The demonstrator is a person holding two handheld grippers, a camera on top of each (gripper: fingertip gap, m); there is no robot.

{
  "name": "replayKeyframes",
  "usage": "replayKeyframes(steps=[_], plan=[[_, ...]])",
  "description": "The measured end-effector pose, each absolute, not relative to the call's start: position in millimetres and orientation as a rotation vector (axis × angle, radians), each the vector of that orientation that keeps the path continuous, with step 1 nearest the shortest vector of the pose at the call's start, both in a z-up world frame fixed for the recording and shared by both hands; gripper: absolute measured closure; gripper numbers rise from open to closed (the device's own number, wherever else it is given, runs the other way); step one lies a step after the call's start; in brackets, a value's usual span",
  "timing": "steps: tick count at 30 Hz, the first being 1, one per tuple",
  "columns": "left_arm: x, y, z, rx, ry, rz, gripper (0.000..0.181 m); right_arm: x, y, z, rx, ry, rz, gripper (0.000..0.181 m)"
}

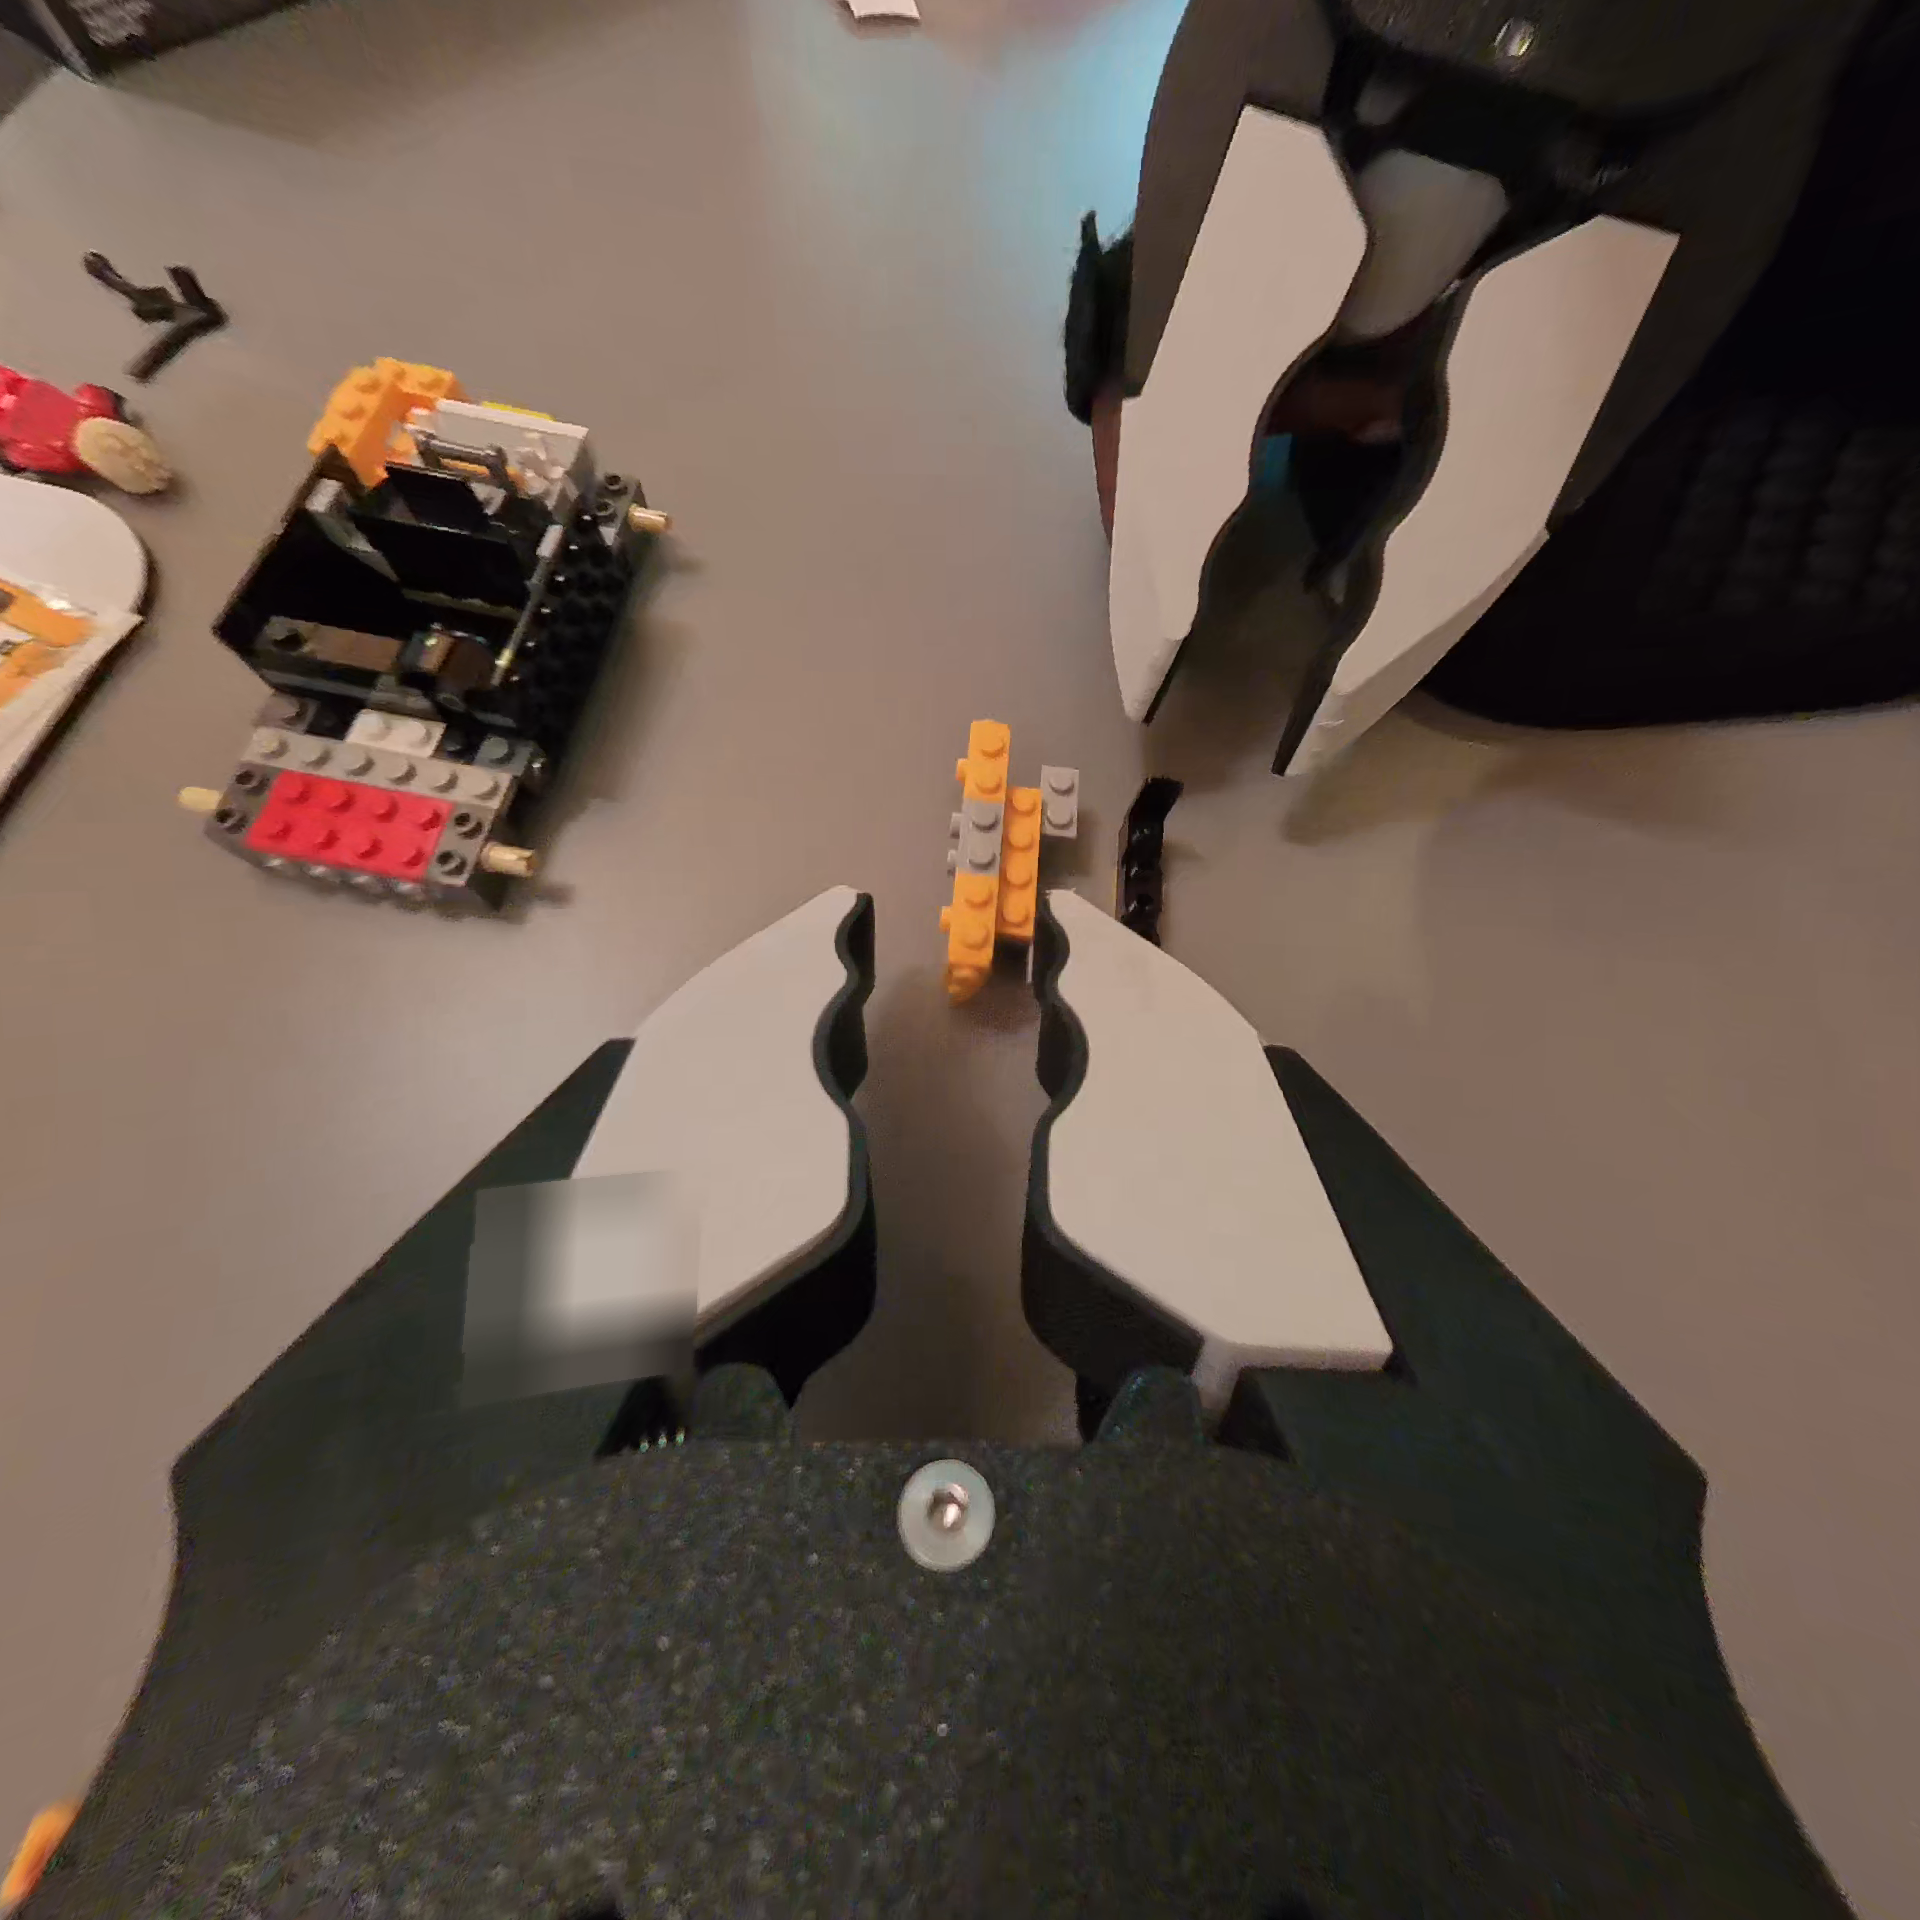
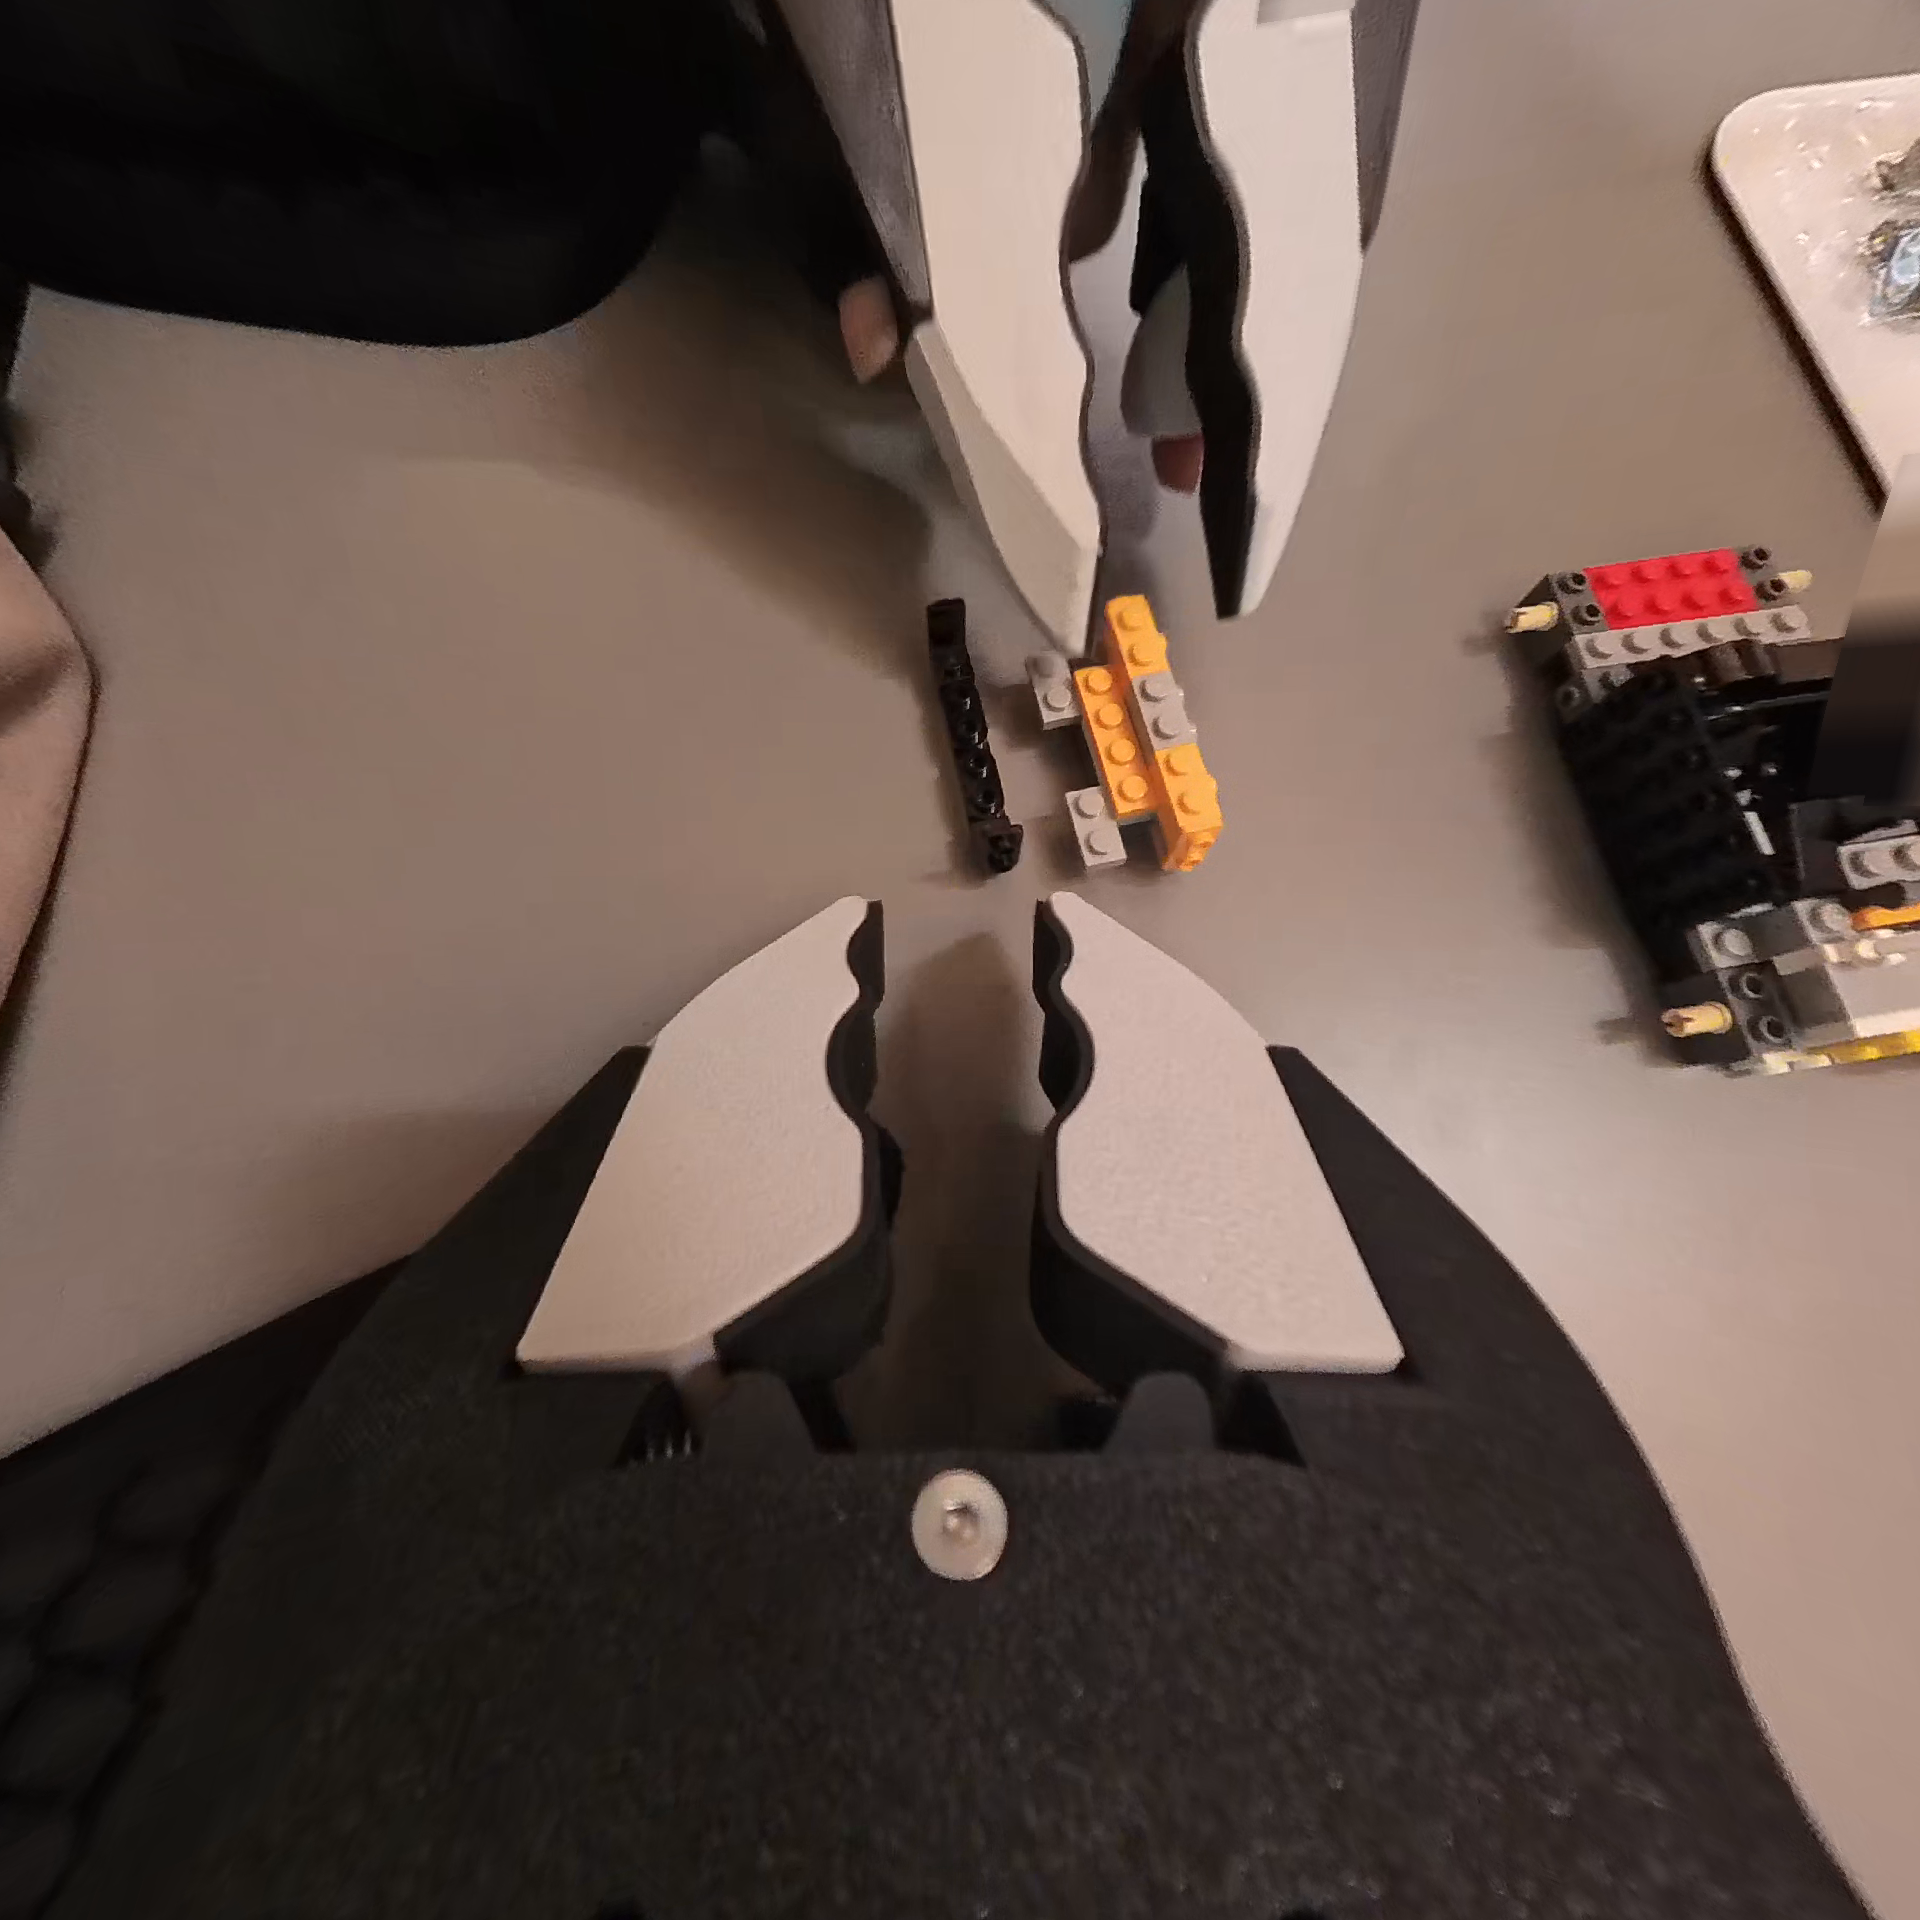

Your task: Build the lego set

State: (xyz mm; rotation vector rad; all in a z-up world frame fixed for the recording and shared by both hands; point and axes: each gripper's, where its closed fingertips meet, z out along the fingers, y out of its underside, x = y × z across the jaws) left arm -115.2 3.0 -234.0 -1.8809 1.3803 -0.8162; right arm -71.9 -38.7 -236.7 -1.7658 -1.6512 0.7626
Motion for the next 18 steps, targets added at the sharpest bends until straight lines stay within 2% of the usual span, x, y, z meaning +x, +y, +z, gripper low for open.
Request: replayKeyframes(steps=[3,18], plan=[[-106,-1,-244,-1.907,1.471,-0.839,0.162,-72,-38,-236,-1.751,-1.651,0.733,0.155],[-108,-16,-218,-1.961,1.349,-1.076,0.163,-84,-31,-247,-1.712,-1.695,0.706,0.157]])
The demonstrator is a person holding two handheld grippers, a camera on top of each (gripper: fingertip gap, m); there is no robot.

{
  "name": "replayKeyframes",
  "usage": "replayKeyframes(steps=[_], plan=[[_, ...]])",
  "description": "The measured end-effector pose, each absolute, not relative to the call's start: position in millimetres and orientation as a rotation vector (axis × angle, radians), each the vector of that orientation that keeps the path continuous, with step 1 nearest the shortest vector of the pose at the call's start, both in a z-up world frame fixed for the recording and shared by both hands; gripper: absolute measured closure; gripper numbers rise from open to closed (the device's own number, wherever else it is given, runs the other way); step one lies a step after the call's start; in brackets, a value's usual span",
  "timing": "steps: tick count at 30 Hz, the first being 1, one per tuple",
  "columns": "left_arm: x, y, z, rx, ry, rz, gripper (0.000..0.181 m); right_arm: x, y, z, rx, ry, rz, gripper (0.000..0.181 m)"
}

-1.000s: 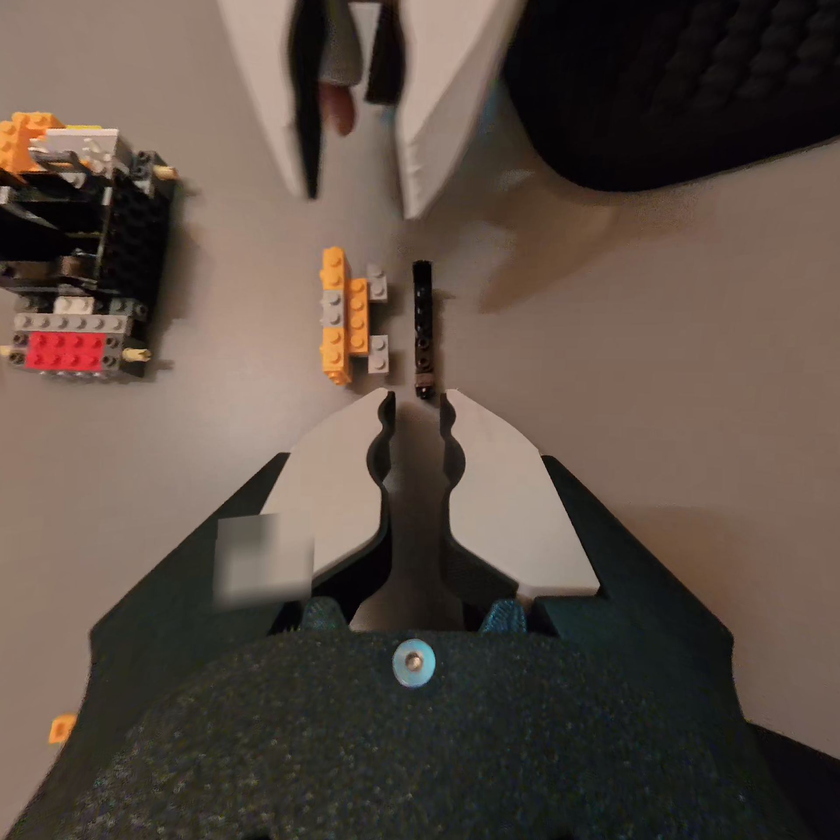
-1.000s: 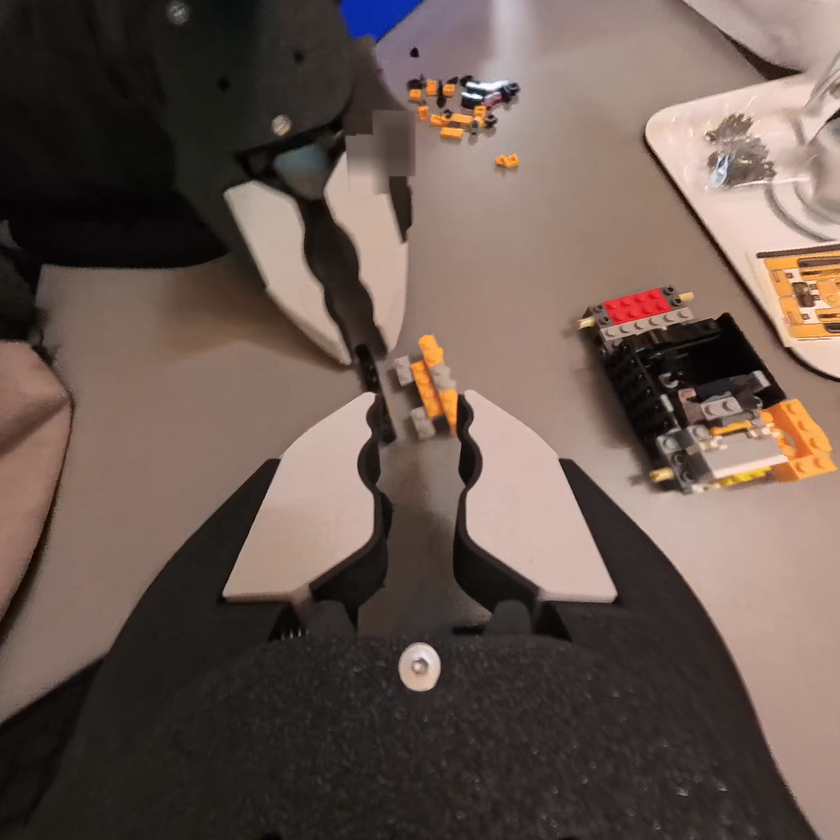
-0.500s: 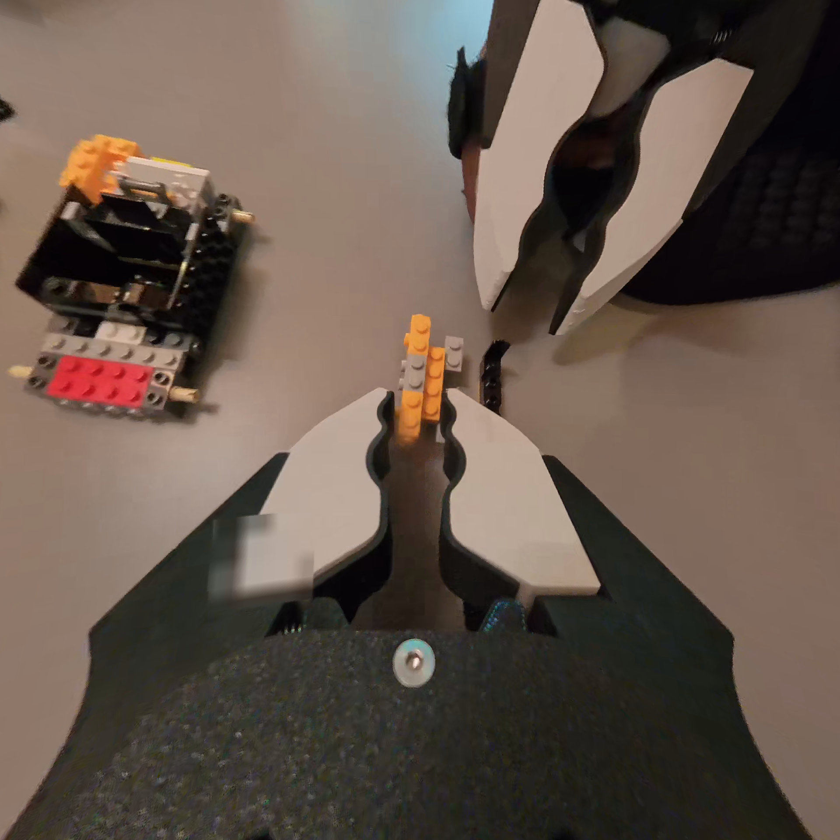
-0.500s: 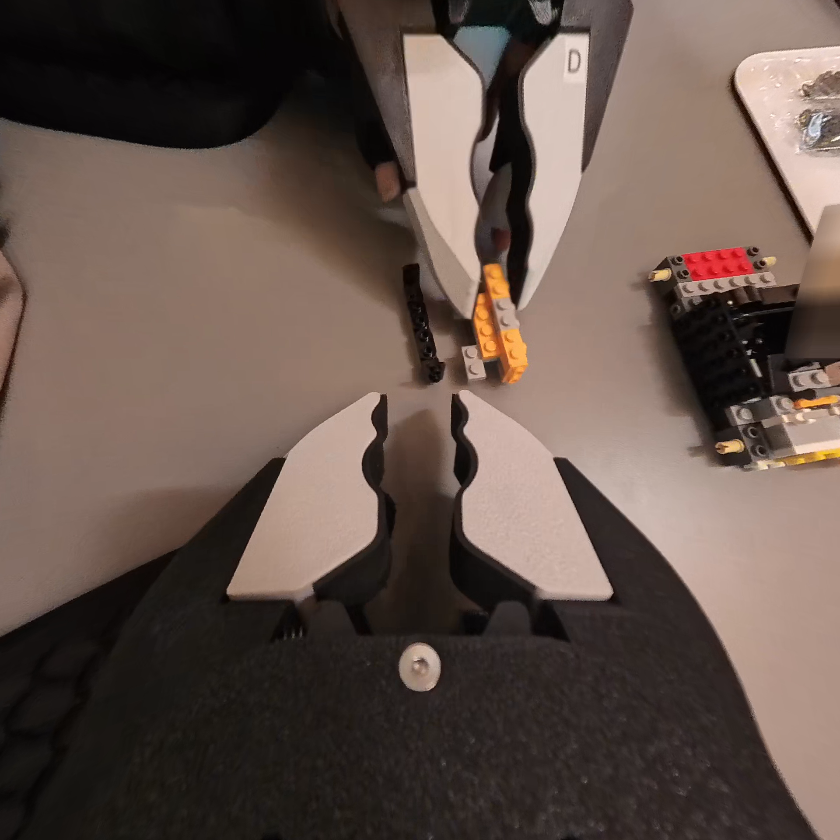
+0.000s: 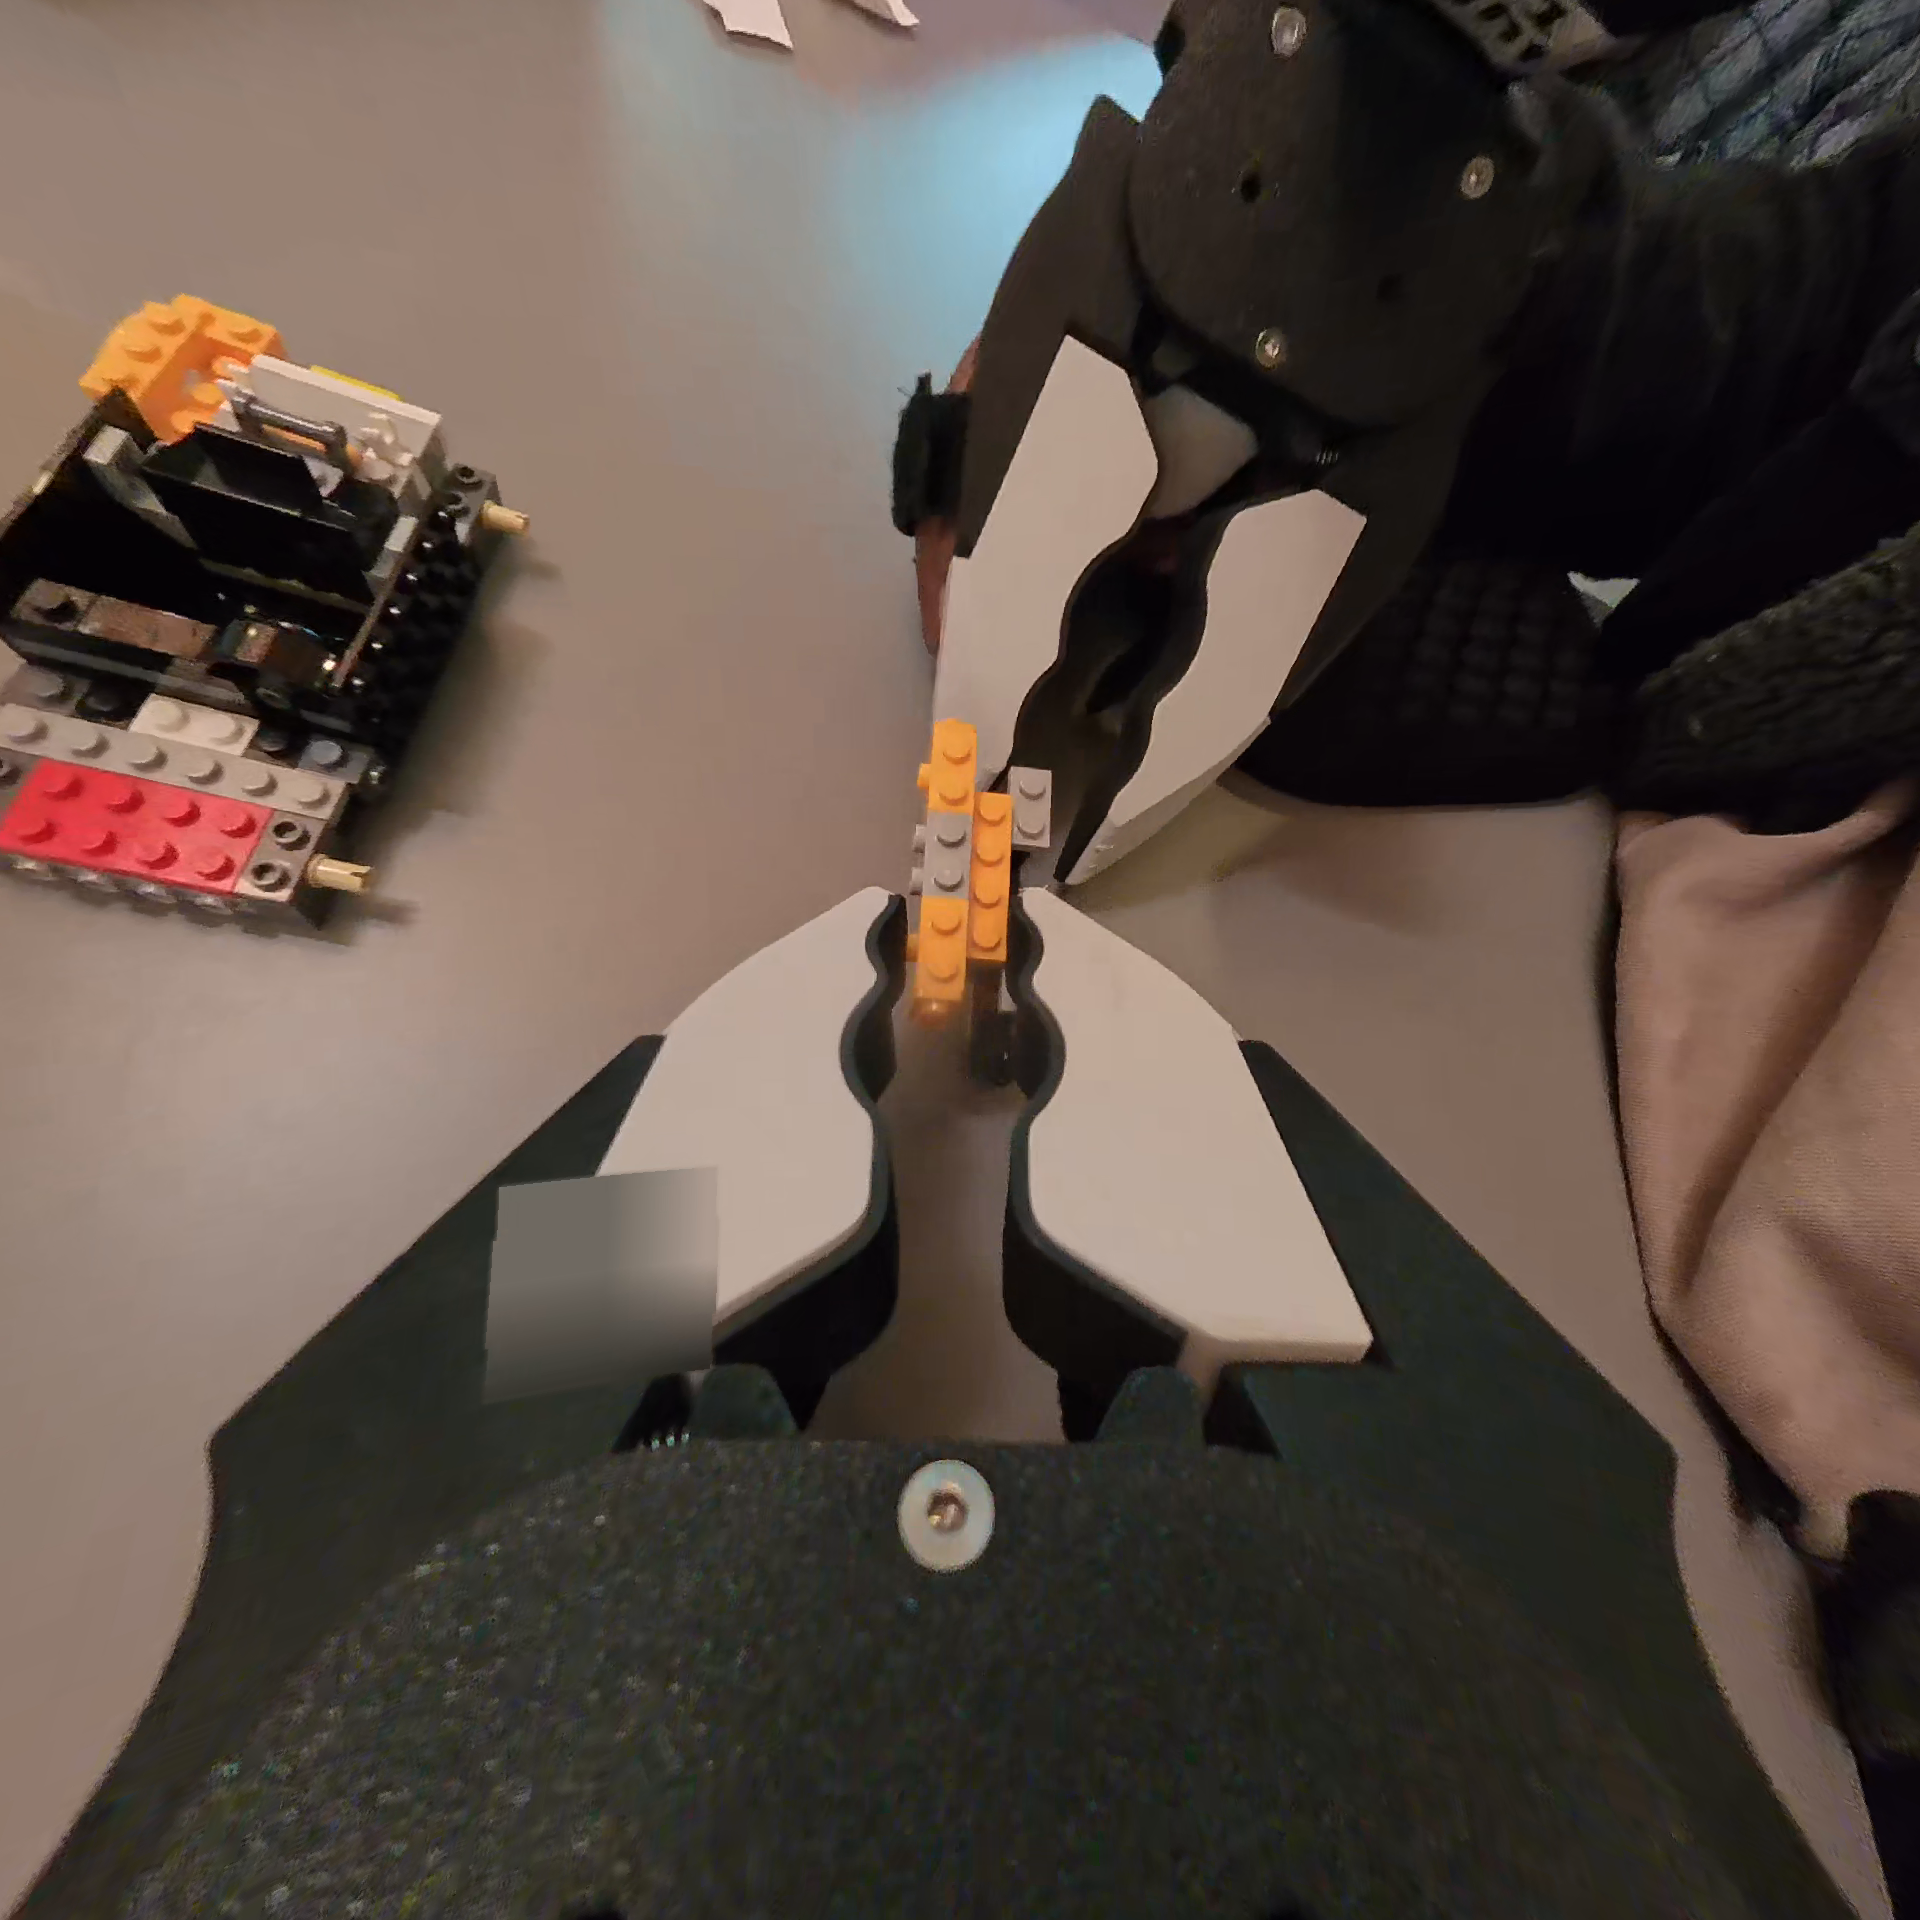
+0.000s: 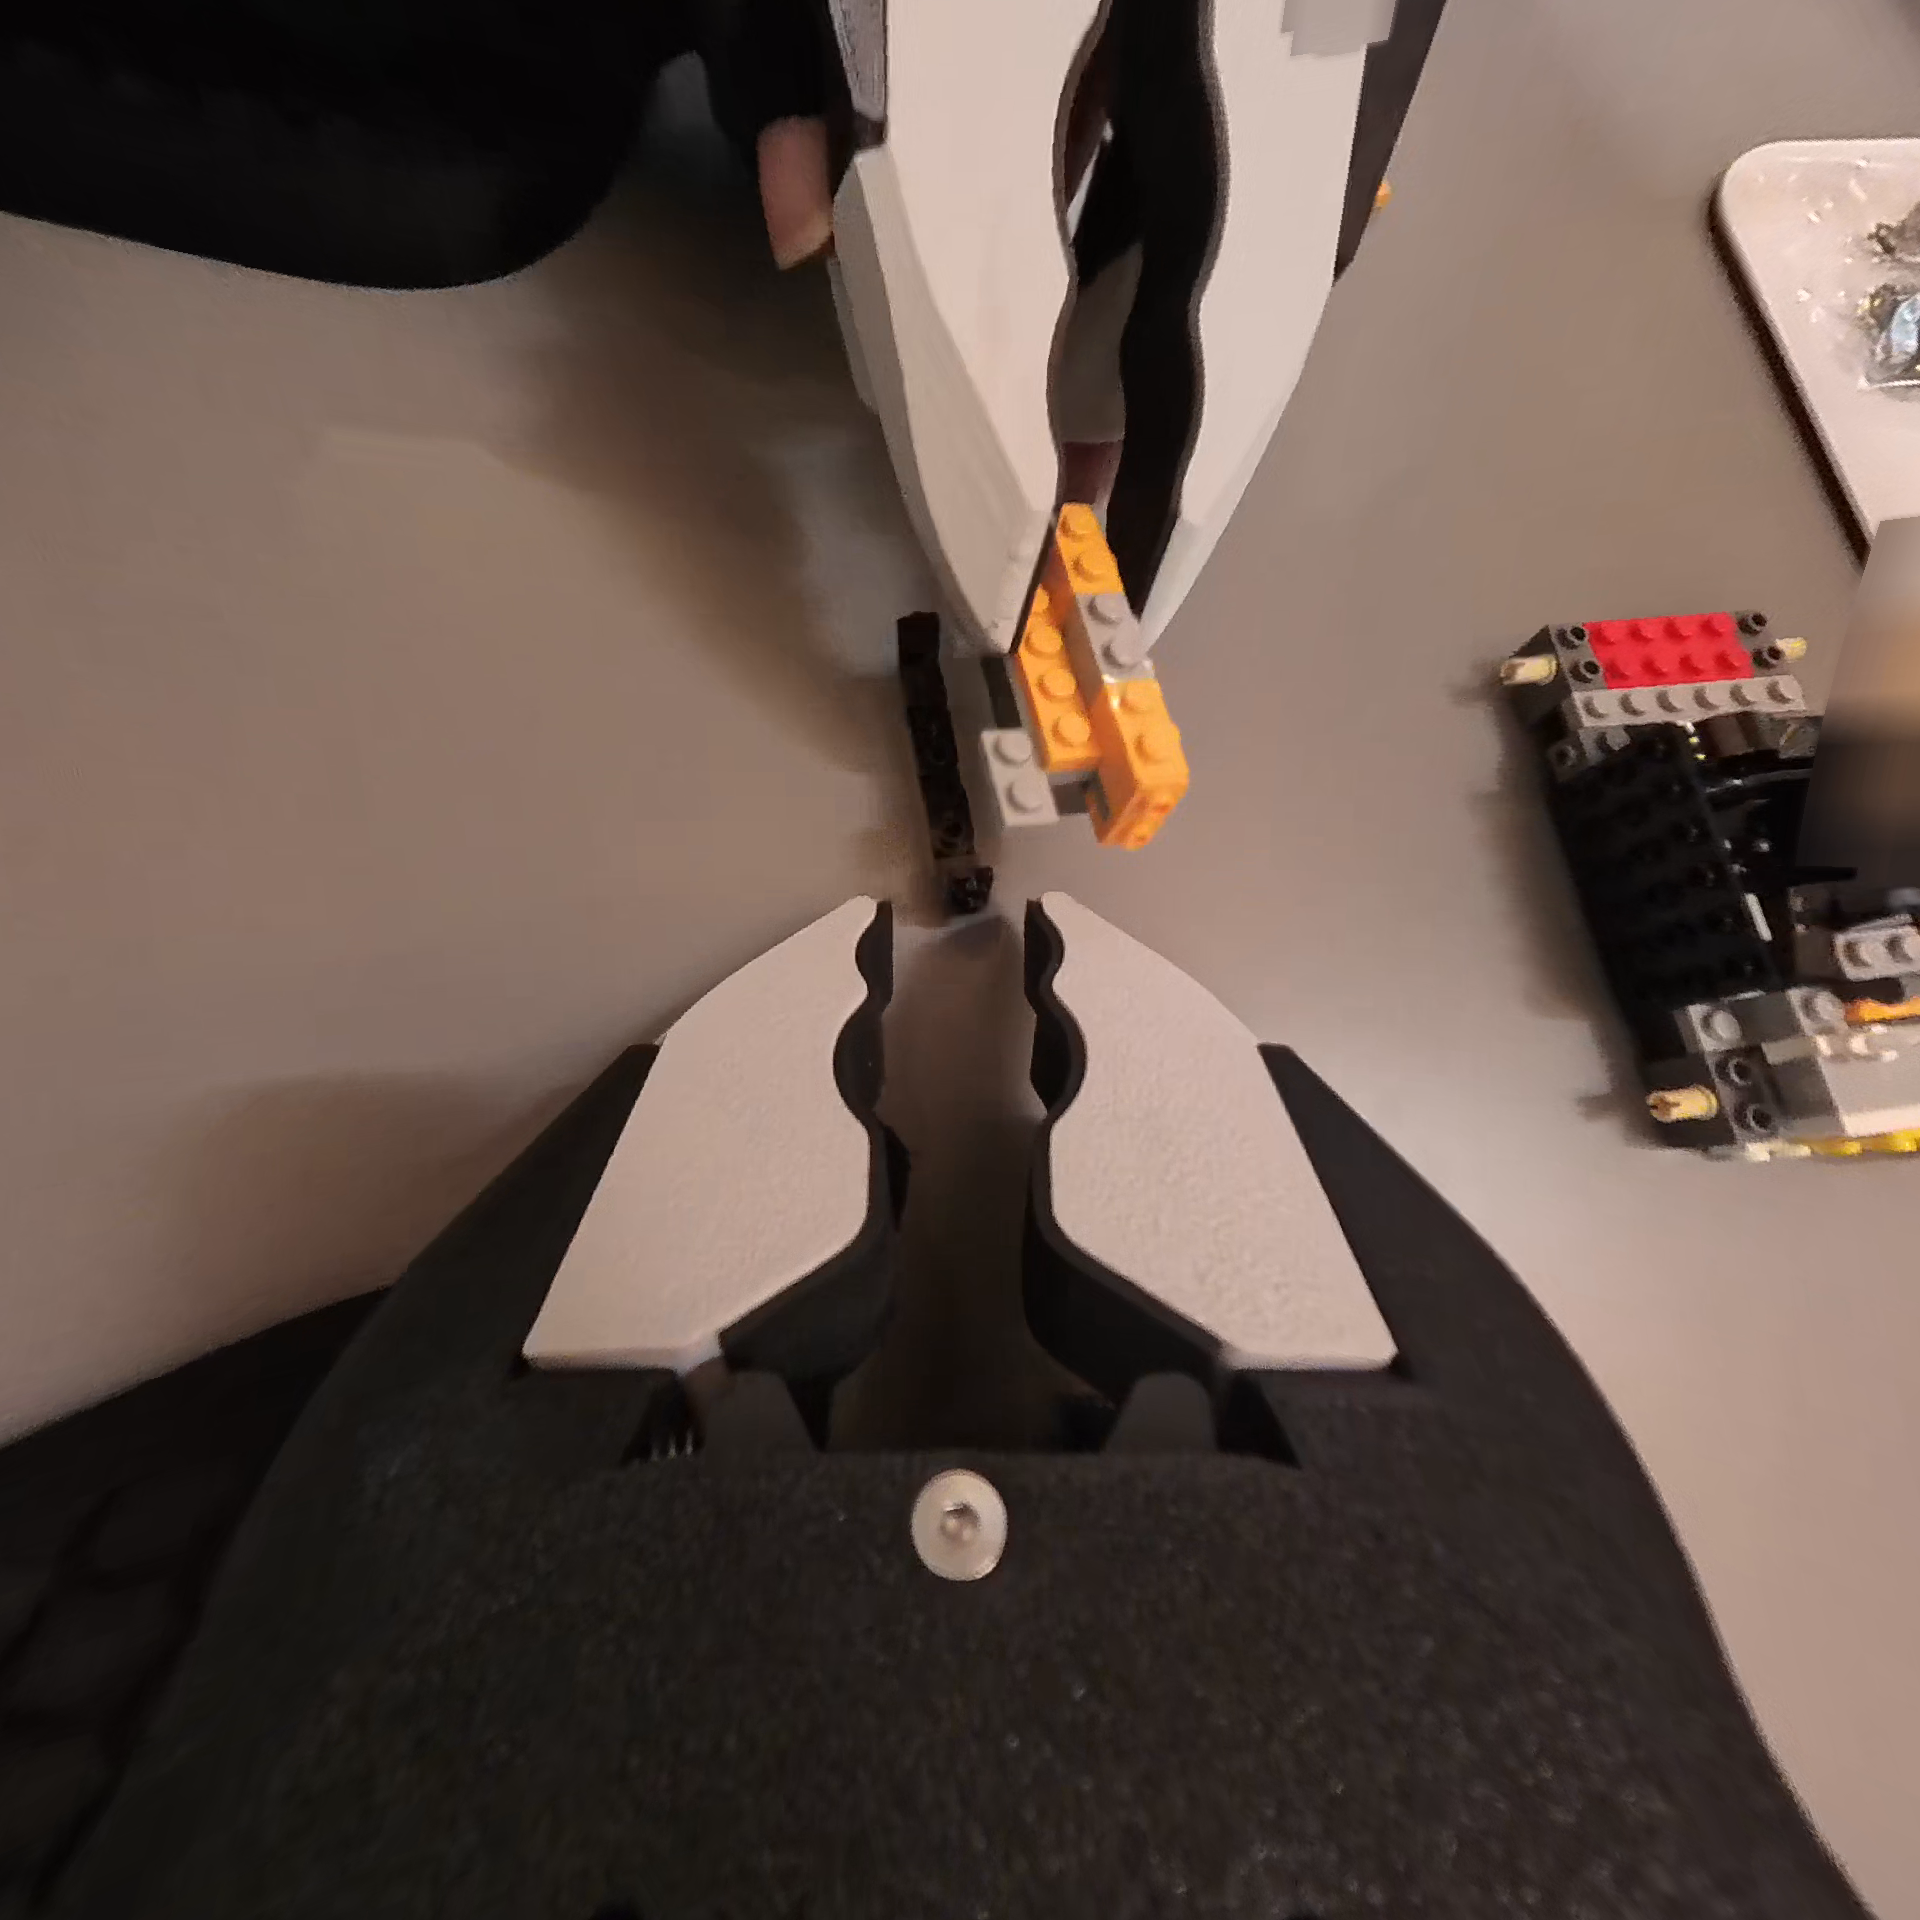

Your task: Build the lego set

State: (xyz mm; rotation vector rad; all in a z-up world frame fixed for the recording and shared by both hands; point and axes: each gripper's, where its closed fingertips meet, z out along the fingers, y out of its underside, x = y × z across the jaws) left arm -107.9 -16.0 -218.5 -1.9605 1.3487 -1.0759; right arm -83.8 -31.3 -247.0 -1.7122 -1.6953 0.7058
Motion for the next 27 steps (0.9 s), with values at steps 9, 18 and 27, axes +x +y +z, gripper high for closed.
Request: replayKeyframes(steps=[9,18,27], plan=[[-104,-24,-233,-1.959,1.476,-0.909,0.163,-79,-29,-247,-1.718,-1.702,0.704,0.157],[-108,-19,-233,-1.98,1.463,-0.831,0.163,-78,-28,-247,-1.725,-1.694,0.696,0.156],[-114,-19,-233,-2.161,1.343,-0.866,0.163,-77,-26,-247,-1.736,-1.678,0.684,0.155]])
